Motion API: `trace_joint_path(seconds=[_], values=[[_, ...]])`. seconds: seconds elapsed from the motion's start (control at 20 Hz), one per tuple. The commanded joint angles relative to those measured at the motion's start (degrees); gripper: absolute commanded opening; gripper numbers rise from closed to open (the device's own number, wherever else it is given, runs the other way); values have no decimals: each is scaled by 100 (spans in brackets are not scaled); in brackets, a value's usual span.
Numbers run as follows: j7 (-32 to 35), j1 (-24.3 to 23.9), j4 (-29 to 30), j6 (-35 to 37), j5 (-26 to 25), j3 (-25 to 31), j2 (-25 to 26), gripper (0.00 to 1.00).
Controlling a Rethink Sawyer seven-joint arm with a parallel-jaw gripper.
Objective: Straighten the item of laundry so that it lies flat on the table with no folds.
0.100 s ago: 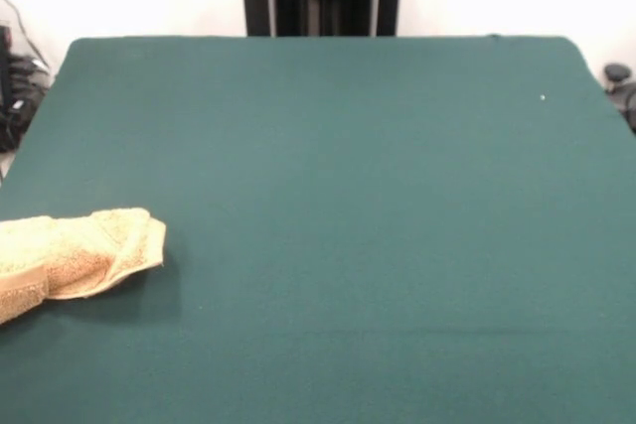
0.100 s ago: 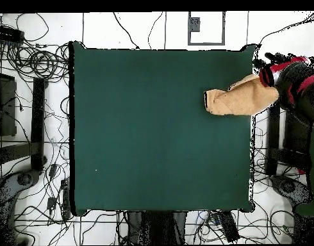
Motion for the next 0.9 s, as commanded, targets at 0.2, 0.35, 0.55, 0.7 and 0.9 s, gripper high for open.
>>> trace_joint_path(seconds=[0.2,0.35,0.55,0.7,0.9], values=[[1875,642,1177,-527,165,-917,-337,100],[2017,749,1329,-717,221,-1066,-463,100],[2125,880,1436,-915,305,-1252,-574,100],[2212,1002,1537,-1113,359,-1412,-655,100],[2263,1166,1668,-1360,472,-1633,-740,100]])
